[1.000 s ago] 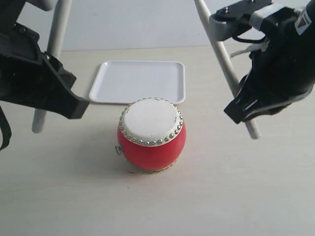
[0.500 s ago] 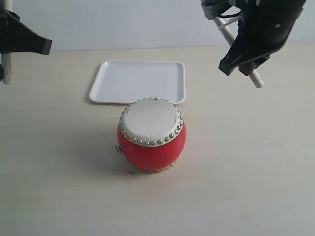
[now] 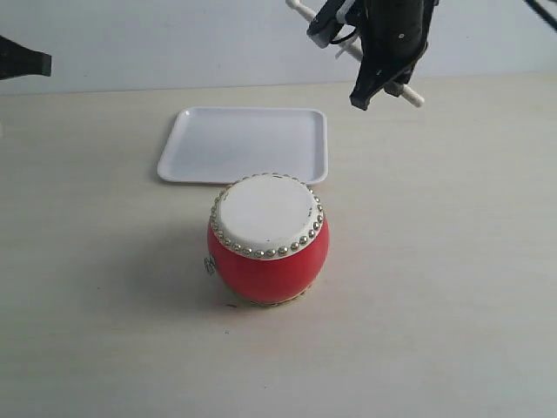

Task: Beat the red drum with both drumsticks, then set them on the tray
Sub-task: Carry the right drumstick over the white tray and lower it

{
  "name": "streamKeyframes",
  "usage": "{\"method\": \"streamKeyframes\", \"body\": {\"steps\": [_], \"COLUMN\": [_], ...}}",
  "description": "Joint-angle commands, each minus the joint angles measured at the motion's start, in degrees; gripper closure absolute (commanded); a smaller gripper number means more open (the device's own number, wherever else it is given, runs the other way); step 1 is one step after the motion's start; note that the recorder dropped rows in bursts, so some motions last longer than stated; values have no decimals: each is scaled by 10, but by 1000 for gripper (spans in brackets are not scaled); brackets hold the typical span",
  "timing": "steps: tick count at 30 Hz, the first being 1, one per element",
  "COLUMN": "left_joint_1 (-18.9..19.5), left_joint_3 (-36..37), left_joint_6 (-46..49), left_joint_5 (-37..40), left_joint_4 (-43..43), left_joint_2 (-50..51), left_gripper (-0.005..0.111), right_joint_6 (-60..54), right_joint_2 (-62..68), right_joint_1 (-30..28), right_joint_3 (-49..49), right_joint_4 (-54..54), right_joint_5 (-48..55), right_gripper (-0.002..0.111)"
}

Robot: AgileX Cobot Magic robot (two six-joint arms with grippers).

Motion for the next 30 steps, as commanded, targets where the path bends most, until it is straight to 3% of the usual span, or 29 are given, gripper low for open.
{"method": "streamKeyframes", "body": {"steps": [1,6,9,13,21,30], "left_joint_1": [2,2,2,2,2,2], "left_joint_3": [-8,-8,-8,-8,-8,-8], "left_joint_6": [8,8,8,11,17,28], "left_joint_5": [-21,-19,-17,-17,-14,-10], "left_joint_4": [-7,-11,-13,-17,-22,-35], "left_joint_2": [1,1,1,1,1,1], "left_gripper": [107,107,107,107,107,107], "right_joint_6": [-70,-255,-279,-278,-251,-236], "right_joint_2": [63,120,134,147,160,160], "right_joint_1": [12,47,66,81,81,52], "right_joint_3": [-90,-172,-182,-182,-182,-182], "right_joint_4": [-6,0,1,-5,-2,114], "right_joint_5": [6,-22,-72,-130,-123,-156], "right_gripper": [108,108,108,108,108,108]}}
